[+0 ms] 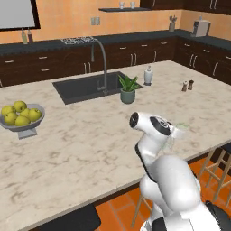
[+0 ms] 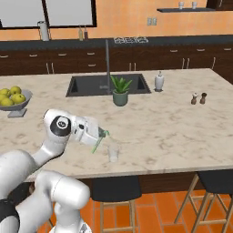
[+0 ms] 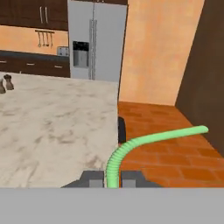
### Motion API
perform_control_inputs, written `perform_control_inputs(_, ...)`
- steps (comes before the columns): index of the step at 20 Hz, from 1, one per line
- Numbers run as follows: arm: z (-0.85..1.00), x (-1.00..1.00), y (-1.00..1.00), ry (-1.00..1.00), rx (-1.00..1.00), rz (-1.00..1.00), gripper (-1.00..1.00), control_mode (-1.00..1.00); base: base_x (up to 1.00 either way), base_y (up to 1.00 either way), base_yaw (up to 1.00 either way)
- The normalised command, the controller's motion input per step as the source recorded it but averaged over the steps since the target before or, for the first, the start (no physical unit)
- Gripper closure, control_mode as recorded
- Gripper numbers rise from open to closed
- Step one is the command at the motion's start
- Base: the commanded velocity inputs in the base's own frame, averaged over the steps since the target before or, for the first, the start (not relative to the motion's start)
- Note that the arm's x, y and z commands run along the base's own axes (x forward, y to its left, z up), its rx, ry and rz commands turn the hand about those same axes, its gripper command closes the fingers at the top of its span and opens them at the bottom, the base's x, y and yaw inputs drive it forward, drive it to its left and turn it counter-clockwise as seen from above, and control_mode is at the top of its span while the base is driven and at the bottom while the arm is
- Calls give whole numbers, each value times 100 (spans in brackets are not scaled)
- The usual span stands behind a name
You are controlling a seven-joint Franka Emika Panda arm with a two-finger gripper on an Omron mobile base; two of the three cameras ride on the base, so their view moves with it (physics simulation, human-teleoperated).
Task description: Take a straw from the drawer in front and place it inside the glass cup on the dining counter.
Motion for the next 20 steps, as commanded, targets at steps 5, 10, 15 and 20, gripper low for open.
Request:
perform_control_inputs(5,0,29,-3,-18,-14,-45,100,-100,0,0,0)
perform_control_inputs(10,0,51,0,-25,-19,-46,100,-100,0,0,0)
perform_control_inputs(15,10,10,0,2,-16,-40,100,-100,0,0,0)
perform_control_inputs(20,4,-1,-4,17,-19,-34,100,-100,0,0,0)
